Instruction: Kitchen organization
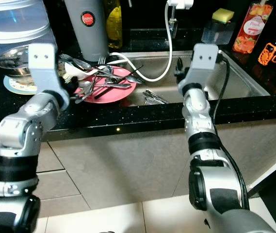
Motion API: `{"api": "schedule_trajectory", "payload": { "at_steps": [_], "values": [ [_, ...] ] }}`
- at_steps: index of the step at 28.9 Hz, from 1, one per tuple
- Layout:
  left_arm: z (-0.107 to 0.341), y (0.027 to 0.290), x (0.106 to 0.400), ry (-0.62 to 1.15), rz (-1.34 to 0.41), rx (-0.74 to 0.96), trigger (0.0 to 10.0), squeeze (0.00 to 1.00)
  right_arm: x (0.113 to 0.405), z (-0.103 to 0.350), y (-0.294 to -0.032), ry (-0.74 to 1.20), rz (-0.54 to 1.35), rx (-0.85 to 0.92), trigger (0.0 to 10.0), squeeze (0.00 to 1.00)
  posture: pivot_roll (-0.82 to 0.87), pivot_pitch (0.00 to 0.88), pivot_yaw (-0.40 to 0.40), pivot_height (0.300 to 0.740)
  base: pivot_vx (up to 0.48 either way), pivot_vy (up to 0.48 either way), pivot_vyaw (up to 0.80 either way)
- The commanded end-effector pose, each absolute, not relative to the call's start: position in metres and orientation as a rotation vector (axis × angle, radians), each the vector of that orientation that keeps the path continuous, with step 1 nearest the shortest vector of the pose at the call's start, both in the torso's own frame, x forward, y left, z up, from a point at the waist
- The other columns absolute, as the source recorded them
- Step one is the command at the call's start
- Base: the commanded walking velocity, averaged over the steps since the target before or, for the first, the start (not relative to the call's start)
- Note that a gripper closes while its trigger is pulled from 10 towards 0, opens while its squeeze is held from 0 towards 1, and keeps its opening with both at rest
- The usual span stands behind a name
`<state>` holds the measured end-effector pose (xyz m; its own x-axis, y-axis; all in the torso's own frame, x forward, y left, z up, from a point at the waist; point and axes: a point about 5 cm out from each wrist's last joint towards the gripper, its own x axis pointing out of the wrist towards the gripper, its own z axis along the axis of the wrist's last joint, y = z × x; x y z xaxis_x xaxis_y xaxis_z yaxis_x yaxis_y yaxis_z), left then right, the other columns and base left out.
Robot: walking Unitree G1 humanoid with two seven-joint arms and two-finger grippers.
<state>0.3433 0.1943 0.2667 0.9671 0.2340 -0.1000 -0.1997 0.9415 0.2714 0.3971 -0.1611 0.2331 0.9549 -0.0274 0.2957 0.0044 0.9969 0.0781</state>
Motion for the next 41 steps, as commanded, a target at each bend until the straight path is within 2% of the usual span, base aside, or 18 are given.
{"api": "schedule_trajectory", "payload": {
  "at_steps": [1, 2, 3, 5, 8, 10, 15, 19, 21, 24, 31, 32, 33, 34, 35, 36, 37, 41],
  "values": [
    [0.277, 0.193, 0.344, 0.09, 0.199, 0.33, 10.0, 0.0, 0.394, 0.233, -0.16, -0.302, -0.011, 0.085, 10.0, 0.0, 0.18, 0.0, 0.007, 0.74, 0.0, 0.0, 0.0],
    [0.277, 0.193, 0.344, 0.09, 0.199, 0.33, 10.0, 0.0, 0.394, 0.233, -0.16, -0.302, -0.011, 0.085, 10.0, 0.0, 0.18, 0.0, 0.007, 0.74, 0.0, 0.0, 0.0],
    [0.279, 0.188, 0.343, 0.058, 0.124, 0.272, 10.0, 0.0, 0.391, 0.233, -0.159, -0.303, -0.005, 0.084, 10.0, 0.0, 0.18, 0.0, 0.009, 0.74, 0.0, 0.0, 0.0],
    [0.278, 0.185, 0.341, 0.072, 0.093, 0.274, 10.0, 0.0, 0.39, 0.233, -0.157, -0.304, 0.001, 0.083, 10.0, 0.0, 0.18, 0.0, 0.009, 0.74, 0.0, 0.0, 0.0],
    [0.278, 0.174, 0.34, 0.07, -0.047, 0.218, 10.0, 0.0, 0.388, 0.233, -0.155, -0.305, 0.008, 0.082, 10.0, 0.0, 0.19, 0.0, 0.004, 0.74, 0.0, 0.0, 0.0],
    [0.278, 0.174, 0.34, 0.07, -0.047, 0.218, 10.0, 0.0, 0.388, 0.233, -0.155, -0.305, 0.008, 0.082, 10.0, 0.0, 0.19, 0.0, 0.004, 0.74, 0.0, 0.0, 0.0],
    [0.257, 0.165, 0.355, 0.162, -0.181, 0.082, 10.0, 0.0, 0.387, 0.229, -0.149, -0.29, 0.031, 0.09, 10.0, 0.0, 0.2, 0.0, -0.011, 0.74, 0.0, 0.0, 0.0],
    [0.248, 0.163, 0.362, 0.208, -0.19, 0.076, 10.0, 0.0, 0.388, 0.229, -0.148, -0.286, 0.034, 0.092, 10.0, 0.0, 0.2, 0.0, -0.012, 0.74, 0.0, 0.0, 0.0],
    [0.225, 0.161, 0.375, 0.301, -0.21, 0.07, 10.0, 0.0, 0.386, 0.23, -0.147, -0.286, 0.035, 0.095, 10.0, 0.0, 0.18, 0.0, -0.005, 0.74, 0.0, 0.0, 0.0],
    [0.213, 0.164, 0.381, 0.343, -0.204, 0.071, 10.0, 0.0, 0.383, 0.23, -0.148, -0.287, 0.03, 0.096, 10.0, 0.0, 0.17, 0.0, 0.0, 0.74, 0.0, 0.0, 0.0],
    [0.209, 0.165, 0.382, 0.369, -0.238, 0.057, 10.0, 0.0, 0.377, 0.228, -0.155, -0.286, 0.006, 0.092, 10.0, 0.0, 0.16, 0.0, 0.013, 0.74, 0.0, 0.0, 0.0],
    [0.209, 0.165, 0.382, 0.377, -0.254, 0.051, 9.7, 0.0, 0.376, 0.228, -0.157, -0.285, -0.002, 0.092, 10.0, 0.0, 0.16, 0.0, 0.013, 0.74, 0.0, 0.0, 0.0],
    [0.208, 0.164, 0.382, 0.382, -0.263, 0.049, 8.5, 0.0, 0.375, 0.228, -0.159, -0.286, -0.006, 0.091, 10.0, 0.0, 0.16, 0.0, 0.013, 0.74, 0.0, 0.0, 0.0],
    [0.207, 0.163, 0.383, 0.387, -0.273, 0.044, 6.5, 0.0, 0.375, 0.228, -0.159, -0.286, -0.009, 0.091, 10.0, 0.0, 0.16, 0.0, 0.013, 0.74, 0.0, 0.0, 0.0],
    [0.207, 0.161, 0.382, 0.394, -0.287, 0.038, 1.2, 0.0, 0.375, 0.229, -0.159, -0.288, -0.011, 0.091, 10.0, 0.0, 0.16, 0.0, 0.013, 0.74, 0.0, 0.0, 0.0],
    [0.207, 0.161, 0.382, 0.394, -0.287, 0.038, 1.2, 0.0, 0.375, 0.229, -0.159, -0.288, -0.011, 0.091, 10.0, 0.0, 0.16, 0.0, 0.013, 0.74, 0.0, 0.0, 0.0],
    [0.206, 0.159, 0.383, 0.401, -0.303, 0.031, 0.0, 0.0, 0.374, 0.229, -0.16, -0.289, -0.013, 0.092, 10.0, 0.0, 0.16, 0.0, 0.013, 0.74, 0.0, 0.0, 0.0],
    [0.205, 0.155, 0.385, 0.41, -0.335, 0.023, 0.0, 0.0, 0.374, 0.231, -0.16, -0.287, -0.017, 0.093, 10.0, 0.0, 0.14, 0.0, 0.026, 0.74, 0.0, 0.0, 0.0]
  ]
}}
